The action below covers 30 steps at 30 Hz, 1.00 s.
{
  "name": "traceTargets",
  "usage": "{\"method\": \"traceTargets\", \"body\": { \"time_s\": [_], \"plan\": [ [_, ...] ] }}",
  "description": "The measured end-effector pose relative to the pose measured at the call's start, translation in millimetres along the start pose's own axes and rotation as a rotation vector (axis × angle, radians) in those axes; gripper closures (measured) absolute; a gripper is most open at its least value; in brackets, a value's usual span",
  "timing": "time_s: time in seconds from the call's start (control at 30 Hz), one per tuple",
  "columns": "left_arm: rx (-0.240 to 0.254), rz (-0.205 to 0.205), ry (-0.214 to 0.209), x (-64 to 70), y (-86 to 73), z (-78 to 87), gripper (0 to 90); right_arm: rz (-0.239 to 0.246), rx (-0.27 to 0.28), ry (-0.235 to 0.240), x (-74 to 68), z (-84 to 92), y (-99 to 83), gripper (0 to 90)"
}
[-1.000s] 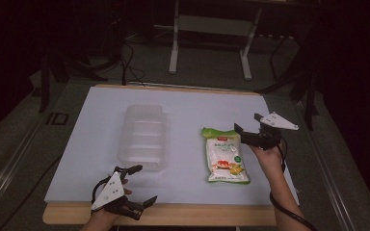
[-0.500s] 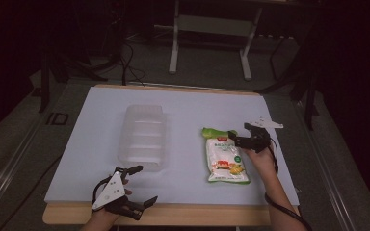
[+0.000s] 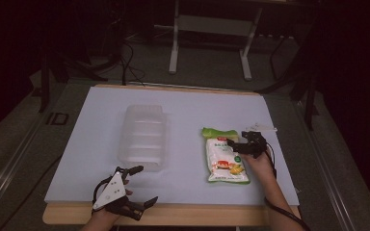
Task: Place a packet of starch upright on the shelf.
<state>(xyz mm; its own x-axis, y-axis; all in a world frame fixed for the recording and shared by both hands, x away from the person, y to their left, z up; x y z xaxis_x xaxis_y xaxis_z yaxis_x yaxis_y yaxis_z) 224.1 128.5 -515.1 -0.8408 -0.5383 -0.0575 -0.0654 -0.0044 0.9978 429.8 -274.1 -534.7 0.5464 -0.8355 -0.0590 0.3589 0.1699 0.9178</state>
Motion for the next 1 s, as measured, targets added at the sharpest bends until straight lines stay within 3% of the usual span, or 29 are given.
{"method": "traceTargets", "body": {
  "time_s": [0.1, 0.13, 0.3, 0.33, 0.57, 0.6, 0.7, 0.8, 0.83, 0.87, 0.9, 0.93, 1.0],
  "plan": [
    [-0.003, -0.003, -0.001, 0.2, -0.4, -0.5, 0.0, 0.0, -0.011, 0.002, 0.1, -0.8, -2.2, 19.0],
    [-0.005, -0.002, -0.001, 0.4, -0.7, -0.9, 0.0, -0.012, -0.037, 0.005, 0.9, -3.7, -8.0, 18.6],
    [-0.007, 0.0, -0.004, 0.7, -1.2, -1.5, 0.0, -0.053, -0.054, 0.02, 3.2, -6.4, -10.8, 19.7],
    [-0.008, 0.0, -0.005, 1.1, -1.3, -1.8, 0.0, -0.11, -0.073, 0.048, 6.0, -8.0, -11.7, 23.0],
    [-0.012, 0.0, -0.007, 1.5, -1.7, -2.5, 0.0, -0.159, -0.087, 0.09, 5.7, -9.1, -13.7, 32.8],
    [-0.012, 0.0, -0.007, 1.5, -1.8, -2.7, 0.0, -0.177, -0.104, 0.115, 4.1, -10.3, -15.2, 39.3],
    [-0.013, 0.0, -0.009, 1.6, -1.8, -3.0, 0.0, -0.162, -0.12, 0.115, -0.7, -11.5, -15.1, 42.9],
    [-0.016, -0.005, -0.011, 2.0, -1.9, -3.6, 0.0, -0.15, -0.137, 0.125, -4.8, -11.8, -13.2, 55.2],
    [-0.015, -0.005, -0.011, 2.2, -1.9, -3.6, 0.0, -0.105, -0.136, 0.126, -9.8, -11.6, -11.0, 66.0],
    [-0.015, -0.006, -0.011, 2.4, -1.7, -3.5, 0.0, -0.074, -0.139, 0.124, -13.5, -11.8, -9.4, 69.4],
    [-0.015, -0.006, -0.011, 2.4, -1.7, -3.5, 0.0, -0.074, -0.139, 0.124, -13.5, -11.8, -9.4, 69.4],
    [-0.015, -0.006, -0.009, 2.3, -1.8, -3.3, 0.0, -0.024, -0.145, 0.109, -19.5, -12.0, -6.6, 75.4],
    [-0.013, -0.004, -0.007, 1.9, -1.6, -2.9, 0.0, -0.007, -0.146, 0.102, -21.4, -11.7, -4.9, 78.7]
  ]
}}
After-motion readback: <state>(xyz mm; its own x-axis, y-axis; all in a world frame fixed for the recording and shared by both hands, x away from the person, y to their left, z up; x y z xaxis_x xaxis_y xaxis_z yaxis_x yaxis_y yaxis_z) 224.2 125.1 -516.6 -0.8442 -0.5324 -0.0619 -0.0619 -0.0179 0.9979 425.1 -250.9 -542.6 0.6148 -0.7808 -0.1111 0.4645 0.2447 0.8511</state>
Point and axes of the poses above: each handheld gripper's, and its own axes: z roughly backward along the jaws, y roughly out of its top, x roughly to its right, the point moved 3 cm from there along -z, roughly forward along the jaws, and after that the axes turned 13 degrees about x, right-handed, at the moved point
